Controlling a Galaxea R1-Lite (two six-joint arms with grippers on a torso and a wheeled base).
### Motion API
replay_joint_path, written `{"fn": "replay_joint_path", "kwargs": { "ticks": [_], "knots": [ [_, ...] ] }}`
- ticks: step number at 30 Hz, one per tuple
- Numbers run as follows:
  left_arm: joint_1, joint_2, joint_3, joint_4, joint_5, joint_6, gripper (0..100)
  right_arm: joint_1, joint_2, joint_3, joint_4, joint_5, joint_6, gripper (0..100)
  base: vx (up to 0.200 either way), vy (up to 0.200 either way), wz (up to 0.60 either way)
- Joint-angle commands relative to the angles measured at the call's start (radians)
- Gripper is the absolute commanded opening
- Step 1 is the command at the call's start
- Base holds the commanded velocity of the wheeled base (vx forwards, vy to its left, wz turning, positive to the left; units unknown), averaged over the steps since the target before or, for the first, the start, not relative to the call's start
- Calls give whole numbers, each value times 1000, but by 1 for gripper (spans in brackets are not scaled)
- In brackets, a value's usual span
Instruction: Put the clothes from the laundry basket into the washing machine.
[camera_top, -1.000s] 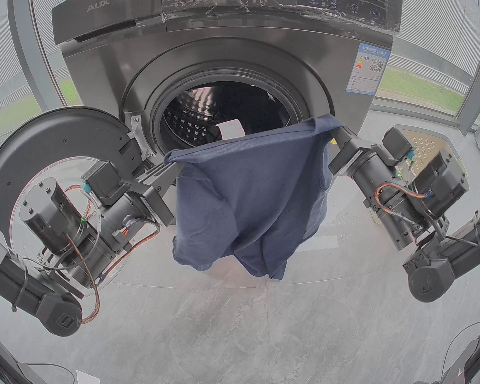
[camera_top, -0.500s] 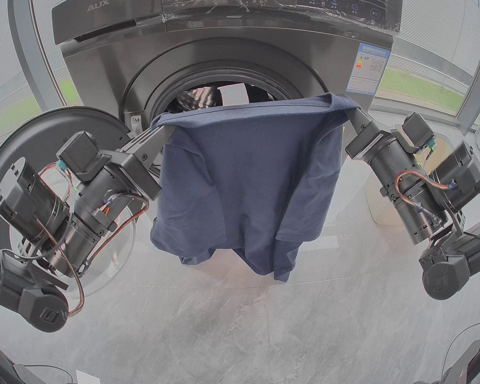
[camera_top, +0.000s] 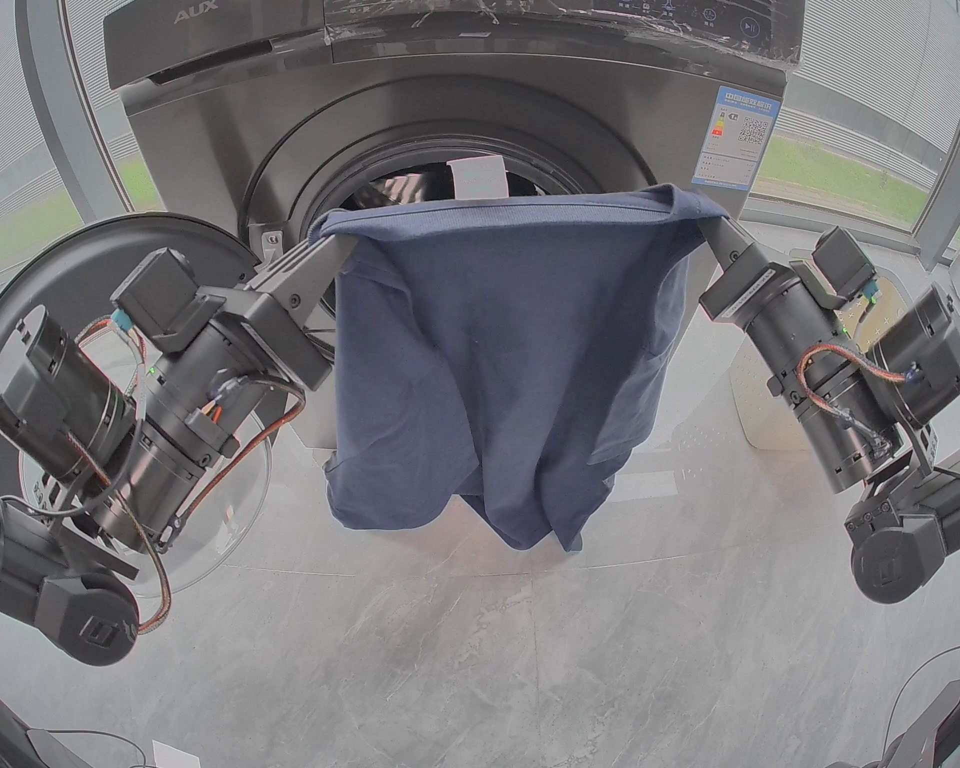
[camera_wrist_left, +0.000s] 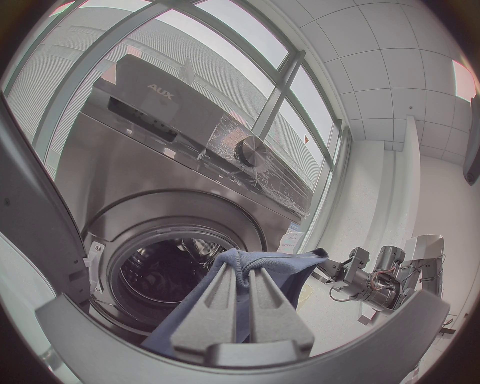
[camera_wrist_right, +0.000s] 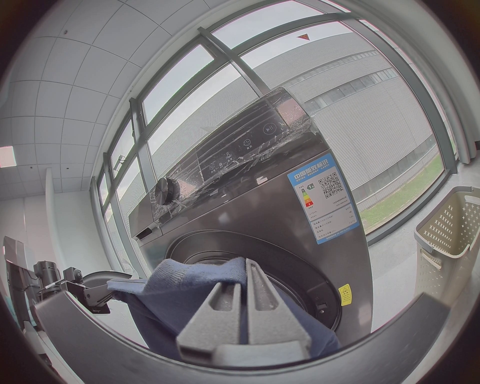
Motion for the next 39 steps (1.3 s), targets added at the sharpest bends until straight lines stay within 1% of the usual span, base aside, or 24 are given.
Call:
{"fn": "replay_joint_path", "kwargs": {
  "ticks": [1, 5, 7, 8, 12, 15, 17, 18, 21, 25, 32, 37, 39],
  "knots": [
    [-23, 34, -4, -6, -1, 0, 0, 1, 4, 18, -2, 1, 0, 0, 0, 0, 0],
    [-44, 60, -4, -11, -2, 3, 0, 4, 18, 27, -2, 1, 2, 0, 0, 0, 0],
    [-47, 67, -10, -16, -2, 5, 0, 18, 20, 21, 1, -1, 2, 0, 0, 0, 0],
    [-54, 75, -26, -16, -2, 12, 0, 29, 21, 21, 3, -1, 2, 0, 0, 0, 0],
    [-57, 117, -81, -14, -10, 20, 0, 27, 86, 49, -3, 1, 3, 0, 0, 0, 0],
    [-57, 149, -127, -17, -10, 22, 0, 30, 129, 95, -3, 4, 5, 0, 0, 0, 0],
    [-57, 152, -130, -19, -8, 22, 0, 32, 142, 104, -3, 6, 5, 0, 0, 0, 0],
    [-55, 150, -128, -20, -8, 22, 0, 36, 173, 110, -3, 10, 5, 100, 0, 0, 0],
    [-55, 130, -133, -19, -4, 20, 0, 55, 296, 131, -5, 16, 5, 100, 0, 0, 0],
    [-60, 100, -130, -12, -4, 20, 0, 69, 391, 119, -6, 19, 0, 100, 0, 0, 0],
    [-63, 98, -131, -16, -2, 20, 0, 104, 455, 122, -5, 22, -1, 100, 0, 0, 0],
    [-67, 84, -133, -16, -2, 22, 0, 102, 509, 115, -6, 22, -3, 100, 0, 0, 0],
    [-67, 78, -133, -11, -2, 22, 0, 99, 532, 95, -6, 25, -3, 100, 0, 0, 0]
  ]
}}
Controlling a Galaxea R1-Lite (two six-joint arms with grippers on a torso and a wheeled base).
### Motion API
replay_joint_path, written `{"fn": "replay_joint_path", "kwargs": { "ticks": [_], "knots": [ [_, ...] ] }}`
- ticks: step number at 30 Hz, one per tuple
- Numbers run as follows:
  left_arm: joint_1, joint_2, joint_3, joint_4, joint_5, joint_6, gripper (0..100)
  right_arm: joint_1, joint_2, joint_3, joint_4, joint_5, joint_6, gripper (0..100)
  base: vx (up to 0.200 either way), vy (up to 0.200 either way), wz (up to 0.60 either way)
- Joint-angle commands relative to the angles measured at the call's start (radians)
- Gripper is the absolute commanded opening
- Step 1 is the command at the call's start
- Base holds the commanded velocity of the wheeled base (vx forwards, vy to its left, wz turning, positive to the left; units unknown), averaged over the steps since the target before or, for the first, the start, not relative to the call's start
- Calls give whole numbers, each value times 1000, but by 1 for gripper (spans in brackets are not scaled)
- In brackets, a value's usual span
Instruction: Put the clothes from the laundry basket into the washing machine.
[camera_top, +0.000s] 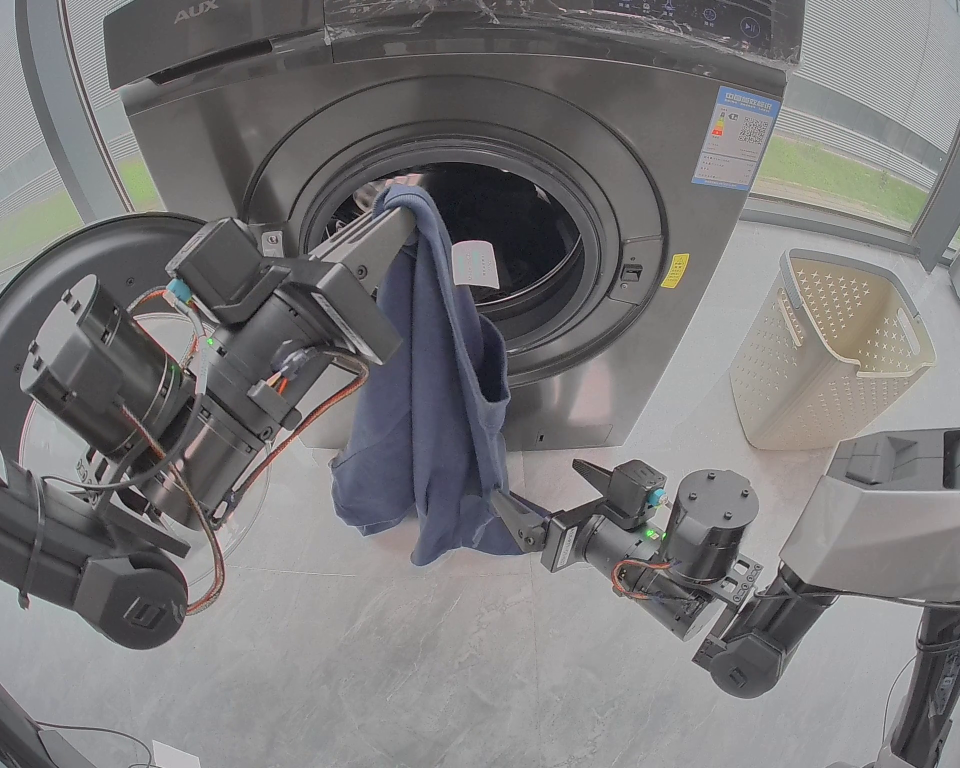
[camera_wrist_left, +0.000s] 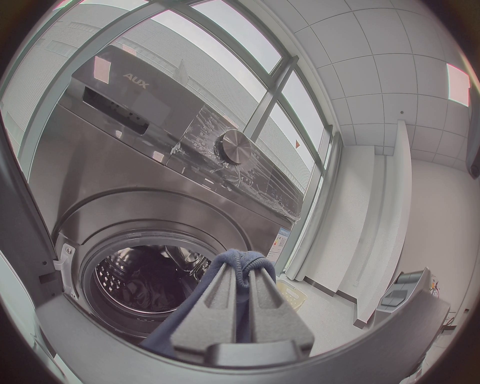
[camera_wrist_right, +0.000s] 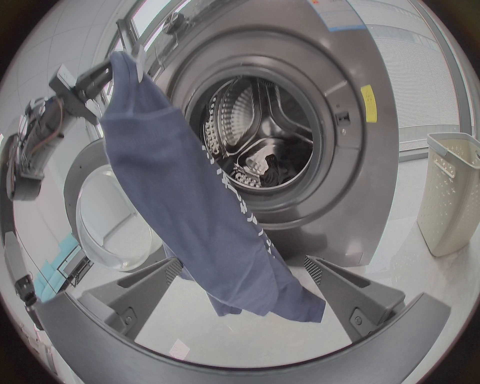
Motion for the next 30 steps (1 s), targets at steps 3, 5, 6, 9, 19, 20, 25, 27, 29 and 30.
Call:
{"fn": "replay_joint_path", "kwargs": {
  "ticks": [3, 5, 6, 9, 19, 20, 25, 27, 29, 30],
  "knots": [
    [-1, -20, -2, 3, 0, 0, 0, -2, 82, -46, -1, 10, 2, 100, 0, 0, 0],
    [-1, -20, -2, 3, 0, 0, 0, 5, 95, -83, -1, 23, 2, 100, 0, 0, 0],
    [-1, -20, -1, 3, 0, 0, 0, 13, 102, -112, -1, 33, 0, 100, 0, 0, 0],
    [-1, -20, -1, 3, 0, 1, 0, 28, 116, -169, 1, 44, -4, 100, 0, 0, 0],
    [-5, -20, -1, 2, 0, 1, 0, 100, 197, -341, 8, 67, -15, 100, 0, 0, 0],
    [-8, -19, -1, 2, 0, 1, 0, 105, 208, -359, 10, 67, -17, 100, 0, 0, 0],
    [-24, -16, 5, 0, 2, 1, 0, 116, 268, -448, 18, 67, -18, 100, 0, 0, 0],
    [-26, -9, 10, -3, 2, 1, 0, 122, 293, -496, 30, 66, -21, 100, 0, 0, 0],
    [-35, -6, 15, -3, 2, 1, 0, 122, 309, -533, 48, 60, -30, 100, 0, 0, 0],
    [-38, -6, 16, -4, 2, 1, 0, 119, 320, -554, 53, 56, -33, 100, 0, 0, 0]
  ]
}}
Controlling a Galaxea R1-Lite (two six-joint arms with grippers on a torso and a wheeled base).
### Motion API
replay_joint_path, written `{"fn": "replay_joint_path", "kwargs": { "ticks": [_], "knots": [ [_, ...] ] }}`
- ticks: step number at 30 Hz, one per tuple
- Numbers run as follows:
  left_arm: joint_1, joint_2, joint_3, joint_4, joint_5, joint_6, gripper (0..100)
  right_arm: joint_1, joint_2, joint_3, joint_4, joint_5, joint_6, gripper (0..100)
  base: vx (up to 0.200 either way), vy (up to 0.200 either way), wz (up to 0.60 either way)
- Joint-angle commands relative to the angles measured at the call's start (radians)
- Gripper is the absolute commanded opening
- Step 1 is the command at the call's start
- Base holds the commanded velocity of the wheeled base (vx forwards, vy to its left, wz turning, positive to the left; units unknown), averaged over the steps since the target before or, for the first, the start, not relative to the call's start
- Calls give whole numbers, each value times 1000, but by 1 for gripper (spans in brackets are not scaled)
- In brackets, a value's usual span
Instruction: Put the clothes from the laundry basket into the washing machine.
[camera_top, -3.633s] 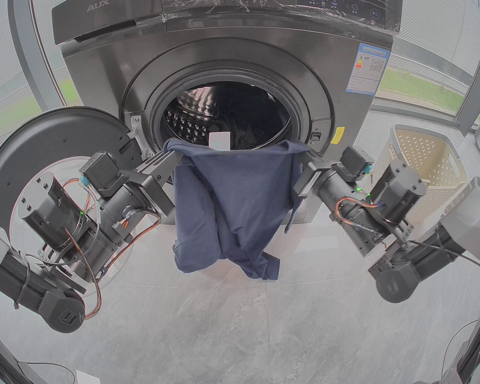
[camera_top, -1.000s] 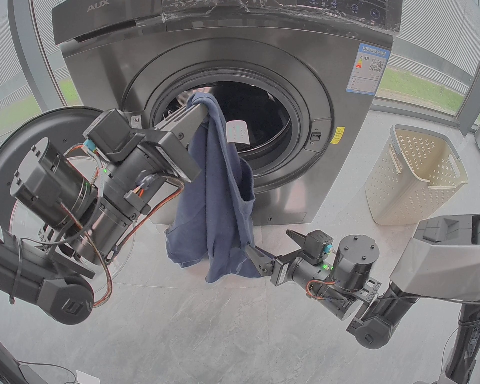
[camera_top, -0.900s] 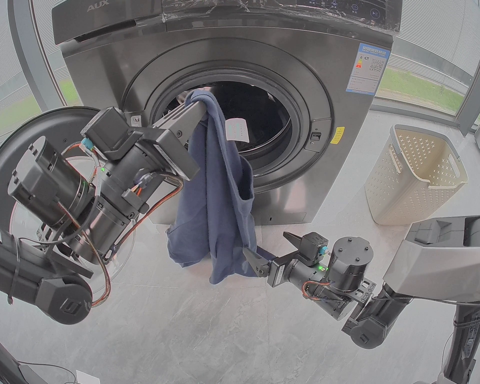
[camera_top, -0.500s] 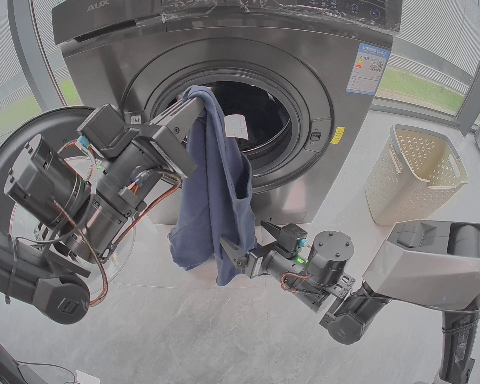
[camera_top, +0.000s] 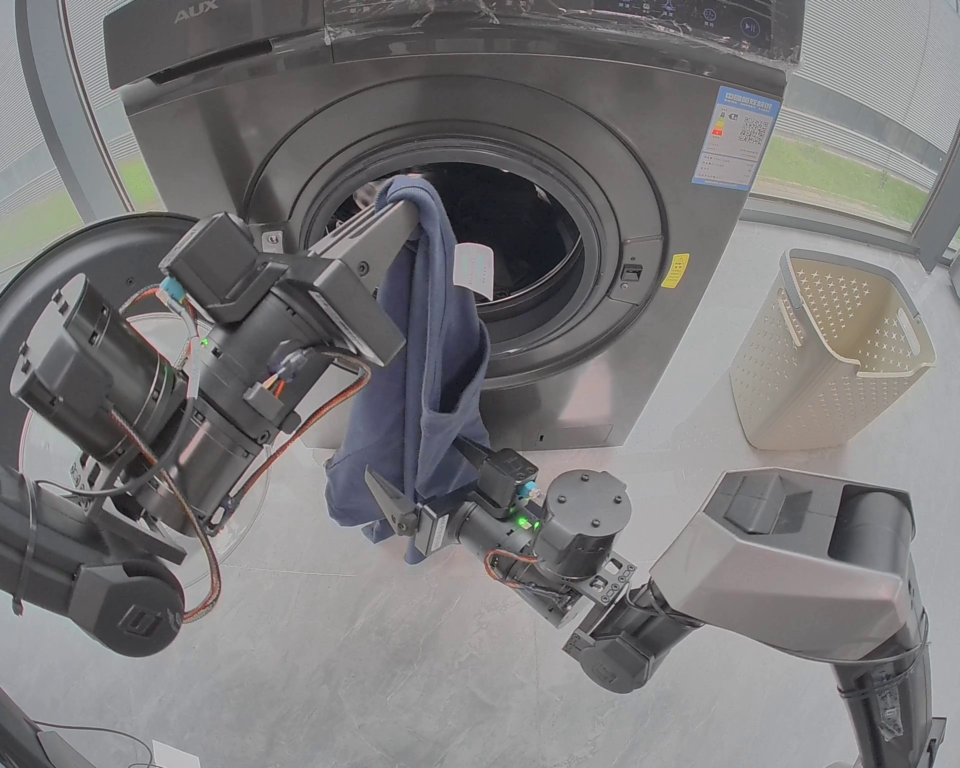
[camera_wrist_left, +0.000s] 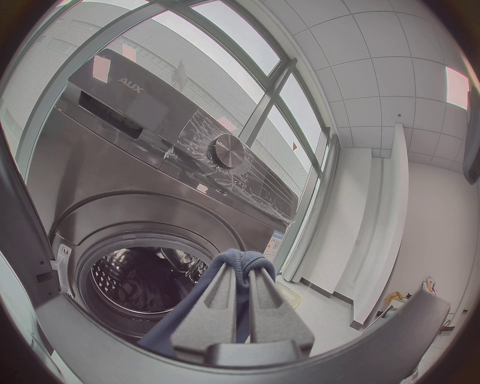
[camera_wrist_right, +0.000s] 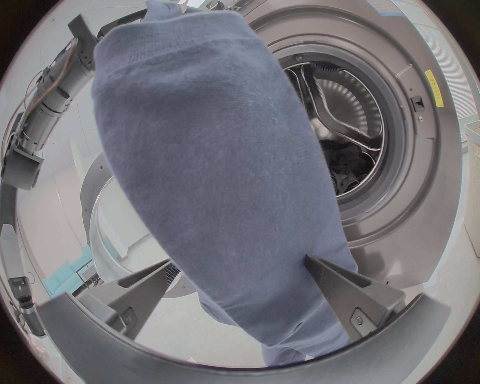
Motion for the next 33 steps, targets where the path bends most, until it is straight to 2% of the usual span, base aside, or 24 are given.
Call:
{"fn": "replay_joint_path", "kwargs": {
  "ticks": [1, 4, 13, 15, 26, 33],
  "knots": [
    [-16, 12, 11, -4, 0, 0, 0, 4, 79, -94, 22, -8, -10, 100, 0, 0, 0],
    [-17, 12, 15, -4, 0, 0, 0, -5, 99, -151, 25, -13, -10, 100, 0, 0, 0],
    [-19, 38, 58, -4, -3, 4, 0, -6, 97, -185, 17, -17, 0, 100, 0, 0, 0],
    [-17, 51, 65, -4, -3, 6, 0, -8, 97, -194, 11, -34, 5, 100, 0, 0, 0],
    [-19, 18, 11, -9, 2, 1, 0, -26, 159, -219, 22, -50, 11, 100, 0, 0, 0],
    [-14, -7, -7, 0, 2, 0, 0, -71, 188, -285, 26, -91, 23, 100, 0, 0, 0]
  ]
}}
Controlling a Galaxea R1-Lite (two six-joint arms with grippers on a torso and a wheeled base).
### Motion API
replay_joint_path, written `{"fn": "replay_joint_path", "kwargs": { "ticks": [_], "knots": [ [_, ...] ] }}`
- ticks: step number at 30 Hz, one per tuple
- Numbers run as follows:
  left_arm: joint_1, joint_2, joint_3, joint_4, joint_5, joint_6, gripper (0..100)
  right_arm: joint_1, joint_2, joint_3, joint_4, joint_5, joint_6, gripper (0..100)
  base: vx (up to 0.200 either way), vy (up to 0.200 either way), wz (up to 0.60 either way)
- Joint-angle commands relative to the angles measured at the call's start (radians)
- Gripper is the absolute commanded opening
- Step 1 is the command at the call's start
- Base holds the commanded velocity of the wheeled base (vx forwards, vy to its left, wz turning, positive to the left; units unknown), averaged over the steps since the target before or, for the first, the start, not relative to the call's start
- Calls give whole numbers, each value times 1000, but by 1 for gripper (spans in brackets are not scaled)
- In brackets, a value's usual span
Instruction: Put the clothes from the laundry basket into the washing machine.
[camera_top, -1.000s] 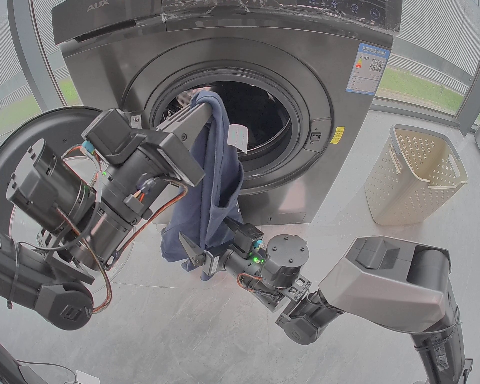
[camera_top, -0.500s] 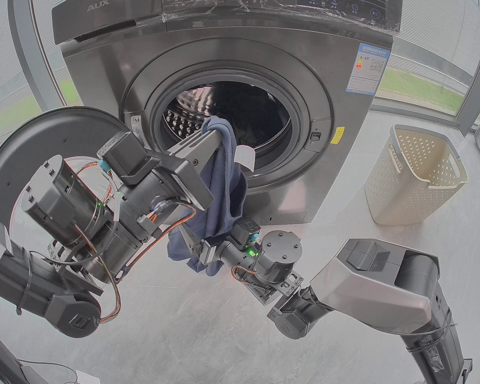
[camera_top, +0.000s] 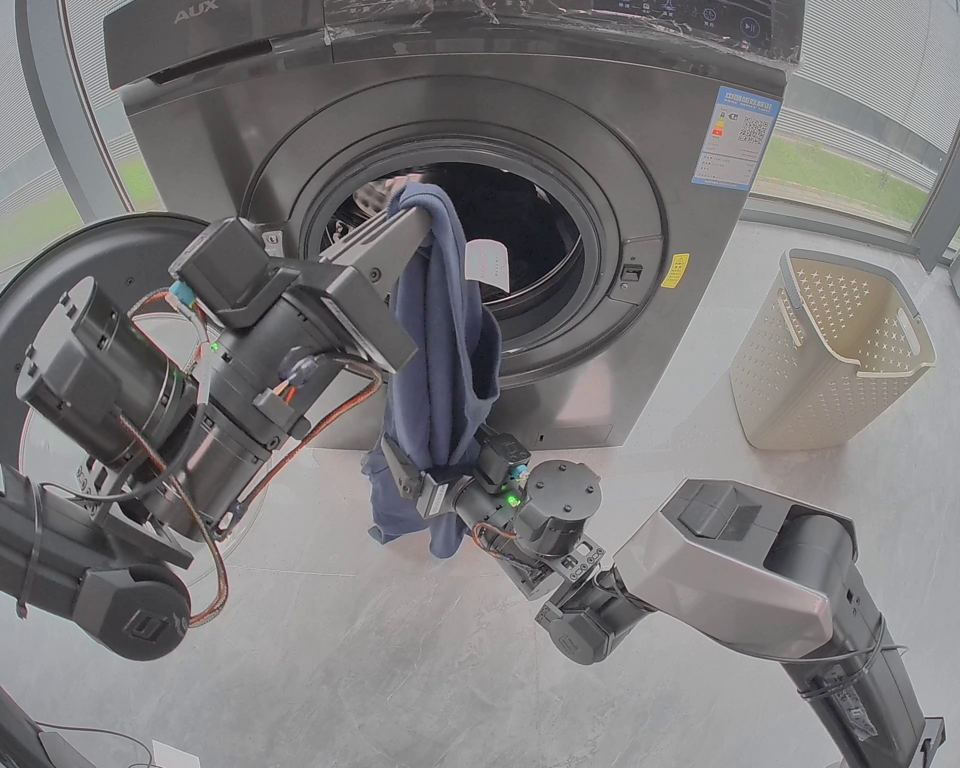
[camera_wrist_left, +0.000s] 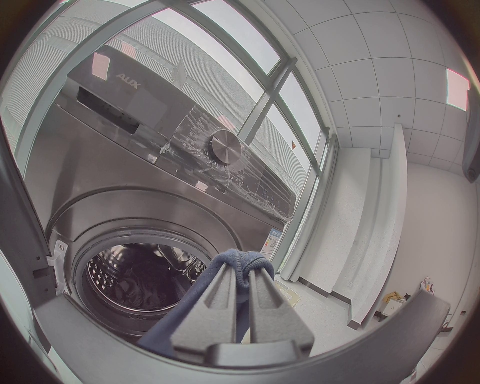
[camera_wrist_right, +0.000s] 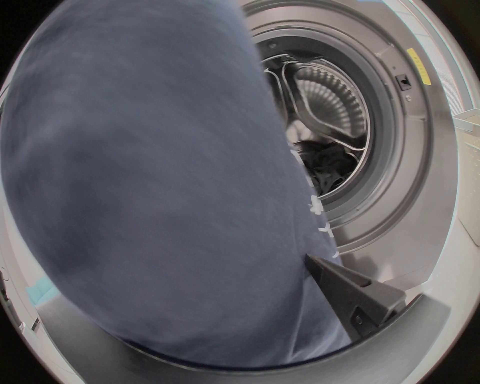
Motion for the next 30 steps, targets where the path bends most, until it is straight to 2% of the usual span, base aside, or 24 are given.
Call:
{"fn": "replay_joint_path", "kwargs": {
  "ticks": [1, 2, 6, 13, 19, 24, 27, 30],
  "knots": [
    [1, -16, -7, 1, 0, -1, 0, -22, 21, -23, 1, -15, 9, 100, 0, 0, 0],
    [2, -16, -8, 1, 0, -1, 0, -24, 21, -22, -1, -20, 10, 0, 0, 0, 0],
    [10, -18, -13, 2, 0, -1, 0, -39, 7, 7, -2, -20, 13, 0, 0, 0, 0],
    [62, -19, -43, 9, 12, -4, 0, -90, -67, 144, -24, -18, 15, 0, 0, 0, 0],
    [100, -14, -13, 16, 14, -2, 0, -125, -162, 198, -28, -17, 13, 0, 0, 0, 0],
    [182, -1, 79, 33, -2, 4, 0, -162, -294, 274, -24, -8, 6, 0, 0, 0, 0],
    [196, 22, 122, 38, -3, 7, 0, -166, -346, 290, -16, -8, 4, 0, 0, 0, 0],
    [202, 59, 173, 53, -5, 22, 0, -169, -379, 293, -10, -9, 4, 0, 0, 0, 0]
  ]
}}
